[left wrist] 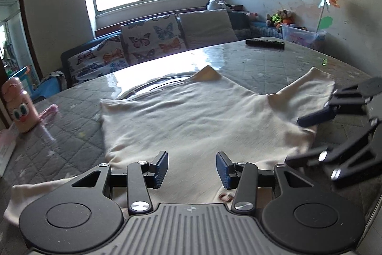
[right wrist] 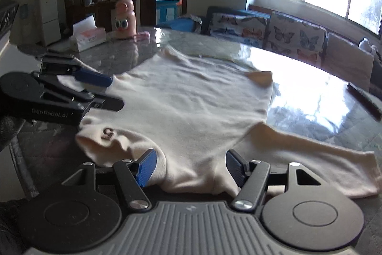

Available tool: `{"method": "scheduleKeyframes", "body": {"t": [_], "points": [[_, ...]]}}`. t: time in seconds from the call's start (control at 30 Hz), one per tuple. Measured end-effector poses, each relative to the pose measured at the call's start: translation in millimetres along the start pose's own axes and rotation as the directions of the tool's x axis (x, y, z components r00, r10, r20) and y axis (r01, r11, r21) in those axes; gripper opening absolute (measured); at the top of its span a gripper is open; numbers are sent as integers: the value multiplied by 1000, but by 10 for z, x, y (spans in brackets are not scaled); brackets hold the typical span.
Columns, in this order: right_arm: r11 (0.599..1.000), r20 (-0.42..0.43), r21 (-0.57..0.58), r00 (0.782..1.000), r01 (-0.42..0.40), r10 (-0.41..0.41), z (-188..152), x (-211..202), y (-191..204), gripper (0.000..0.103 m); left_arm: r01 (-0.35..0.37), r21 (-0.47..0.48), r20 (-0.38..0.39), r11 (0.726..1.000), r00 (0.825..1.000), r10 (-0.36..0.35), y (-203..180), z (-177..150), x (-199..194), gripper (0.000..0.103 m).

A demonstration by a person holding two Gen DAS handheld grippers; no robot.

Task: Fold clothes
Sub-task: 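Grasp the sleeve cuff with the right gripper and straighten it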

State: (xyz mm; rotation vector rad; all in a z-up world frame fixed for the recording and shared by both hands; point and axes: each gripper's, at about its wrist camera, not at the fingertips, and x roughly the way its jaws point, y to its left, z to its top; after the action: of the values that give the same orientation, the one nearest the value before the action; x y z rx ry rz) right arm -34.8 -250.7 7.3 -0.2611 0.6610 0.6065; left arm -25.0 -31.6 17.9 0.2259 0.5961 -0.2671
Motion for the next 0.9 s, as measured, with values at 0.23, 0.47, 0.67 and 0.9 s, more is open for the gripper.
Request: {"method": "scheduleKeyframes", "body": {"t": [0.23, 0.47, 0.67, 0.9], "points": [[1000, 10, 29, 1000, 3, -4, -94, -132, -101, 66, 49, 18, -9, 999, 999, -49, -184, 134, 172, 48], [976, 29, 179, 991, 121, -128, -163, -384, -586, 65, 101, 42, -16, 994, 995, -100, -401, 237, 319, 48], [894, -3, 336, 950, 296, -313, -317, -466, -1205, 63, 138, 62, -34, 988, 990, -137, -569, 245, 409, 48], [769, -69, 468, 885, 436, -460, -488, -380, -1859, 59, 149, 74, -49, 986, 988, -146, -664, 246, 469, 48]]}}
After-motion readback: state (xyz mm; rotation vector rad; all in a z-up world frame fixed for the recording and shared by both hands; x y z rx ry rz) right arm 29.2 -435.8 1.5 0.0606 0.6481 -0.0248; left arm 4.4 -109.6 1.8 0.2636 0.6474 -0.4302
